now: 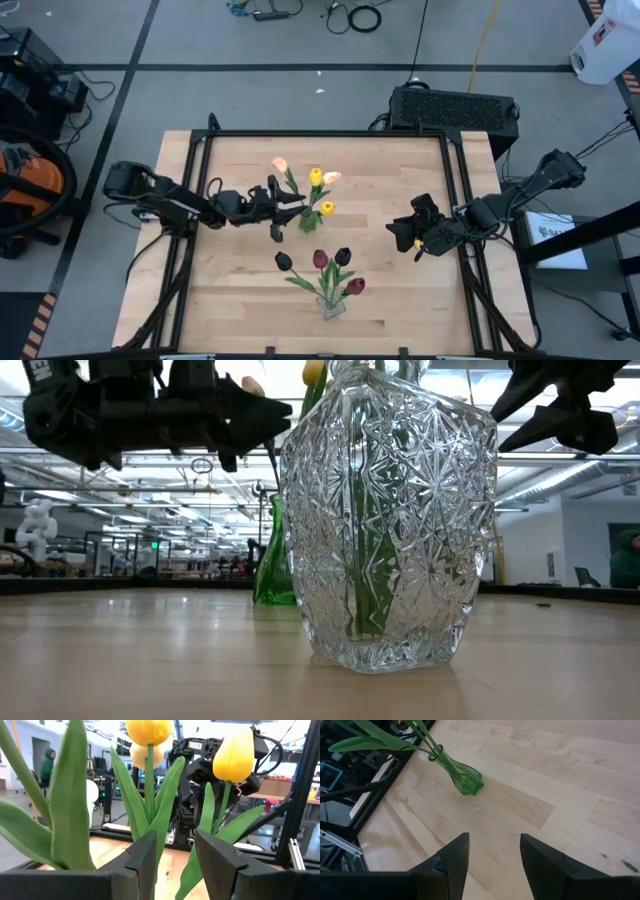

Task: Sort flowers into vase by color
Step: Return to Home Position

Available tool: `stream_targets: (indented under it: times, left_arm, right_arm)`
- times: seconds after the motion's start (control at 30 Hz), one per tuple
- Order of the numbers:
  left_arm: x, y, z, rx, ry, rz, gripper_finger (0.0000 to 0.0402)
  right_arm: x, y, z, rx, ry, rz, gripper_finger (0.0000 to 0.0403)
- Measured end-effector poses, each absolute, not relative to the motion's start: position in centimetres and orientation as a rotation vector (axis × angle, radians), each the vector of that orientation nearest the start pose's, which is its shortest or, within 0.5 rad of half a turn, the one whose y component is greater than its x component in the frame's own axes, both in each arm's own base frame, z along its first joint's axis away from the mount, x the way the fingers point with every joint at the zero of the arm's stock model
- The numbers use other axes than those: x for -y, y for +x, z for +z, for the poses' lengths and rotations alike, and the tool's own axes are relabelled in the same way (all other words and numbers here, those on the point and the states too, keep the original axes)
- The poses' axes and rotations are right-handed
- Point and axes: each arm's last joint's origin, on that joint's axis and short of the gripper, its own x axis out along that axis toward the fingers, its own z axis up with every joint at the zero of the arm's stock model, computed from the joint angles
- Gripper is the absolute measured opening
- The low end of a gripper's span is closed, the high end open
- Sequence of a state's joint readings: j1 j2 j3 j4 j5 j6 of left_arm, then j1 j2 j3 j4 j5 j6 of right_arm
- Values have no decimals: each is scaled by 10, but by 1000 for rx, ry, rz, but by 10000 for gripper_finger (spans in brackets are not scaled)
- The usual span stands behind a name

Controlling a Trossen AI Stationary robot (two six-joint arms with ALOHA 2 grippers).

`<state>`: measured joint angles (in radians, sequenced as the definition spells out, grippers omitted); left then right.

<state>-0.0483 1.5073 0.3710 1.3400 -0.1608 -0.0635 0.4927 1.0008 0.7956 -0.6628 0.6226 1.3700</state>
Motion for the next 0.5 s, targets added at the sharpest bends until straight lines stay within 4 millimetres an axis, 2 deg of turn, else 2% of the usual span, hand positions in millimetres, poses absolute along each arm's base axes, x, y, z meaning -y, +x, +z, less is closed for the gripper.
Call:
stream_targets:
  times: [0.23, 0.5]
  left_arm:
    - [8, 239, 210, 124, -82, 62, 141]
    - [11, 211, 228, 6, -72, -70, 141]
  right_arm:
    - [-74, 174, 265, -506, 843, -573, 169]
    - [-74, 174, 265, -497, 872, -579, 169]
